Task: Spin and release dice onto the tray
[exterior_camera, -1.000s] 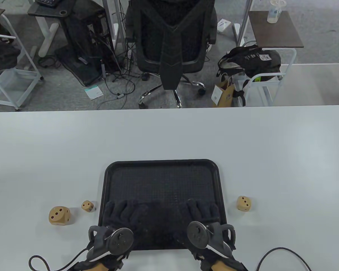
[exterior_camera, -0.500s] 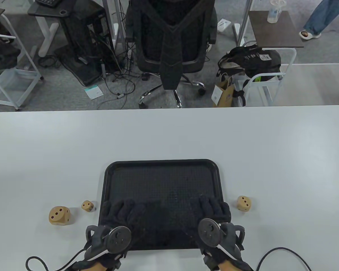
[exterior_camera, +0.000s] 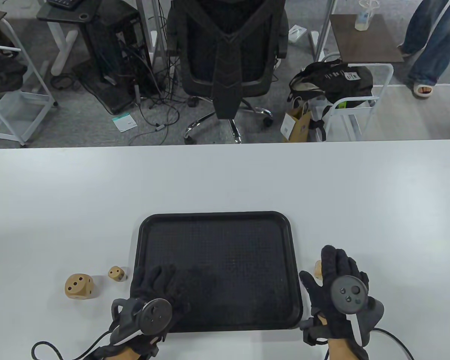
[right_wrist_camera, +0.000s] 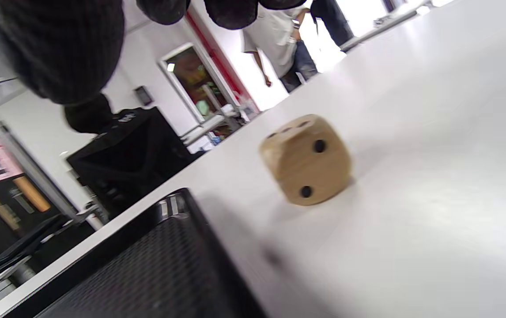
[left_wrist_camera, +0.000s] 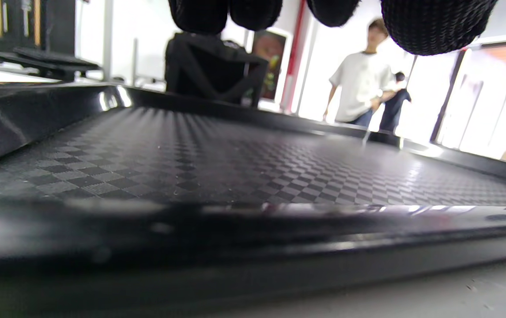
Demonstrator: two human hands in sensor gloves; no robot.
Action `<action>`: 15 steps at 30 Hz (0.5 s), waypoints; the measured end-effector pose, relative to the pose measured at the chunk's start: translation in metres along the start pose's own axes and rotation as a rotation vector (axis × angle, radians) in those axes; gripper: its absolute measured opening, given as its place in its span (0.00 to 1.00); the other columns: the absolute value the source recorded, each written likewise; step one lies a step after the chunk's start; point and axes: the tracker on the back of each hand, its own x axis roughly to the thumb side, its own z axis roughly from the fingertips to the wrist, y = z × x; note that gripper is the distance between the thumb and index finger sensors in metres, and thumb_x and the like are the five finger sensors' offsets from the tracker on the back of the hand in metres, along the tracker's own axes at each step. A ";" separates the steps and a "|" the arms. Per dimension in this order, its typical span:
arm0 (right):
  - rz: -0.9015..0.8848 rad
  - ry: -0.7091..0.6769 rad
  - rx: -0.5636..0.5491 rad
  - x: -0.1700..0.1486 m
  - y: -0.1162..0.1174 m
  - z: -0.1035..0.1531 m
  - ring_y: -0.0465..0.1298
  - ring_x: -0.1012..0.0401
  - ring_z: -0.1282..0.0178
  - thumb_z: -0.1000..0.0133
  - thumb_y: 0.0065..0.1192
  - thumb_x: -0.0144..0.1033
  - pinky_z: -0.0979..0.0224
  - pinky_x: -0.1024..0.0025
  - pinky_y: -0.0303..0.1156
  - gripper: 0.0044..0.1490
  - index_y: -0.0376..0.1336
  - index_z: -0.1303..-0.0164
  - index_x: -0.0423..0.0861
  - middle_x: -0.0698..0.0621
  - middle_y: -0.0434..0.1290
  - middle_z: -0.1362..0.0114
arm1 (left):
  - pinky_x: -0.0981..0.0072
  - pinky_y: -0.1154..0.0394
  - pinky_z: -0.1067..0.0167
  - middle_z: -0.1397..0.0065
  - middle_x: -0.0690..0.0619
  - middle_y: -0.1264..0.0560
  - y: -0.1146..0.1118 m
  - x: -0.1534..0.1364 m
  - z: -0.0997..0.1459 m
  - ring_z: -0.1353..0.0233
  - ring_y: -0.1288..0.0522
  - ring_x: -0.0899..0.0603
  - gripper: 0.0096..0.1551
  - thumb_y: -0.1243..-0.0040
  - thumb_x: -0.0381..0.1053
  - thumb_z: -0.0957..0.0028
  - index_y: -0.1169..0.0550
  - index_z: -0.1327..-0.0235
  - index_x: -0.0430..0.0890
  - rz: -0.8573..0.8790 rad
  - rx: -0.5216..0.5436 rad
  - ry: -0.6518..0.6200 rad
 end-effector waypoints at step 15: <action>0.143 0.167 0.212 -0.028 0.034 -0.029 0.43 0.59 0.09 0.50 0.73 0.45 0.10 0.43 0.38 0.51 0.45 0.24 0.72 0.67 0.45 0.13 | 0.23 0.59 0.24 0.15 0.44 0.48 -0.002 -0.004 0.001 0.17 0.43 0.30 0.43 0.47 0.69 0.52 0.43 0.23 0.59 -0.002 -0.023 0.006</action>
